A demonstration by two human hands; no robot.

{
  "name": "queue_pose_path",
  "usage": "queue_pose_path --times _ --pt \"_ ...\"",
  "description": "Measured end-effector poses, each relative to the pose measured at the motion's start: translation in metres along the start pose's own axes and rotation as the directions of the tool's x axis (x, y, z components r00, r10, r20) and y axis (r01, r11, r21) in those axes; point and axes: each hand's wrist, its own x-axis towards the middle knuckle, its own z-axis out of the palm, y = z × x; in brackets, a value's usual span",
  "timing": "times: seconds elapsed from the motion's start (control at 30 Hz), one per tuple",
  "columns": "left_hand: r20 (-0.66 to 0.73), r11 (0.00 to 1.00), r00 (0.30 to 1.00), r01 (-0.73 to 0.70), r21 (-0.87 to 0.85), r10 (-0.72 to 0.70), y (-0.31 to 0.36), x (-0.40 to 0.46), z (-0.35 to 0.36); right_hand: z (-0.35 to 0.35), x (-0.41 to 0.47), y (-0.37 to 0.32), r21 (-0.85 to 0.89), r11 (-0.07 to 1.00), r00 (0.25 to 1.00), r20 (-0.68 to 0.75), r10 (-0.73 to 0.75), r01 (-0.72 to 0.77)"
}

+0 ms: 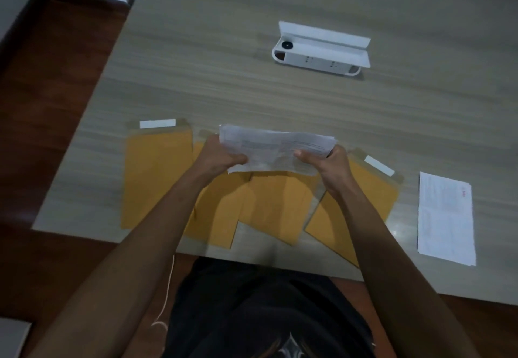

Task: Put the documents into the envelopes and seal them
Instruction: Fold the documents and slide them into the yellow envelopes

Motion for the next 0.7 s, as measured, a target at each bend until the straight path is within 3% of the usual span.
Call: queue_pose_path --times 0.2,0.37,0.57,0.7 --pt "-0.009 0.997 0.998 0.064 -0.033 -0.064 -0.025 -0.005 0.013 -0.005 -0.004 0.024 -0.069 0.996 0.998 -0.017 0.062 -0.063" --pt "-0.033 0.989 0.994 0.102 -0.103 -0.106 -0.033 -0.005 0.022 -0.004 -0.007 0.031 -0.030 0.998 0.998 0.001 0.062 -0.062" --pt "-0.068 0.982 0.983 0.165 -0.096 -0.172 -0.037 -0.001 0.029 0.001 -0.003 0.034 -0.110 0.988 0.992 -0.071 0.100 -0.107" --pt "-0.131 0.994 0.986 0.096 -0.061 -0.103 -0.028 0.002 0.026 0.006 -0.001 0.022 -0.226 0.972 0.994 -0.097 0.047 -0.068"
